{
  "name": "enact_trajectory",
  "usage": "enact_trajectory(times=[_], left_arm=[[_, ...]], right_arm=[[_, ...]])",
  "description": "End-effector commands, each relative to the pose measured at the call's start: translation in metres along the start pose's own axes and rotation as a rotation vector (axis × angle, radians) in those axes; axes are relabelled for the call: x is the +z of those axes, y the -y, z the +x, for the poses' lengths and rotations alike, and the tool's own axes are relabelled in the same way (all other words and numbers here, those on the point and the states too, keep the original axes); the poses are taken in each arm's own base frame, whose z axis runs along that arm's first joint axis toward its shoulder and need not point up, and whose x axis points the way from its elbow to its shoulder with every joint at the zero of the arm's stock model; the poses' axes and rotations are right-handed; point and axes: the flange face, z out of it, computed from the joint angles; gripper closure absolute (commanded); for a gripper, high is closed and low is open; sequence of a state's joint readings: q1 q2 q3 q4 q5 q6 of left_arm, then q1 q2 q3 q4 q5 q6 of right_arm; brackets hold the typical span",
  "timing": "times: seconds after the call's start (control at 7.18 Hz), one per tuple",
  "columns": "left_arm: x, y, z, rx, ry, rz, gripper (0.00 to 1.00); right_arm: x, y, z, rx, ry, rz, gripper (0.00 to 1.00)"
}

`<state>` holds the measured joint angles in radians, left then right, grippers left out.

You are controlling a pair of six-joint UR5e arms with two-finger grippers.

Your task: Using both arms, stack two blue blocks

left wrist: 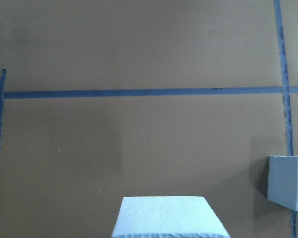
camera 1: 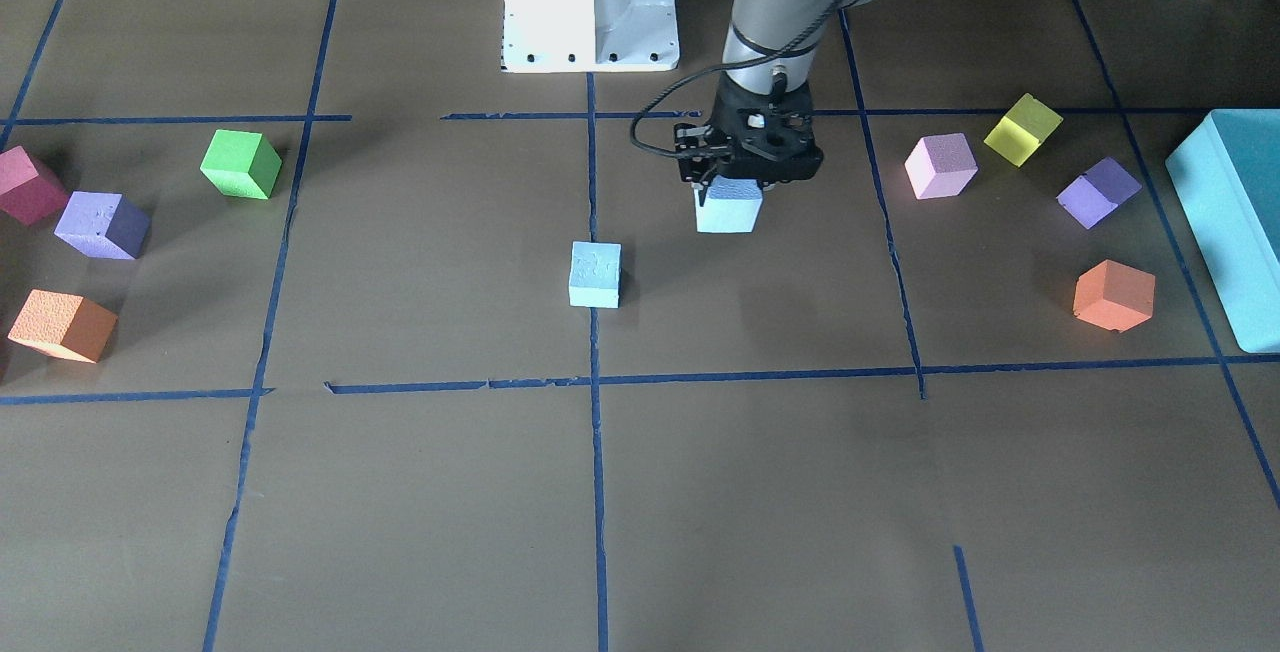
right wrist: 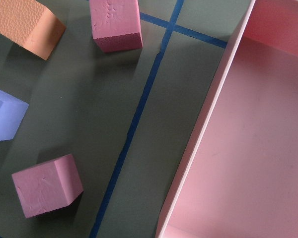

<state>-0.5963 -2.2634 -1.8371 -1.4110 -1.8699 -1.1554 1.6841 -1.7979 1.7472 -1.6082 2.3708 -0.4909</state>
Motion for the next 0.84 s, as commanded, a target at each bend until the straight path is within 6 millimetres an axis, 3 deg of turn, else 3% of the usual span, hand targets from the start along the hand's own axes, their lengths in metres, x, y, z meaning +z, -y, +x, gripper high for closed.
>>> enact_trajectory(times=[0.0,0.28,0.42,0.7], left_arm=[[0.023,0.013,0.077,0.010,0.030,-0.003,0.55],[0.041,0.035,0.118,0.010,0.049,-0.011,0.55],[0.053,0.040,0.121,0.016,0.064,-0.019,0.54],[0.072,0.023,0.119,0.072,0.079,-0.047,0.52]], right_arm=[[0.000,-0.001,0.000,-0.001,0.001,0.000,0.00],[0.000,-0.001,0.000,-0.002,-0.001,0.000,0.00],[0.000,-0.001,0.000,-0.002,0.000,0.001,0.00],[0.001,-0.002,0.001,0.000,0.000,-0.002,0.00]])
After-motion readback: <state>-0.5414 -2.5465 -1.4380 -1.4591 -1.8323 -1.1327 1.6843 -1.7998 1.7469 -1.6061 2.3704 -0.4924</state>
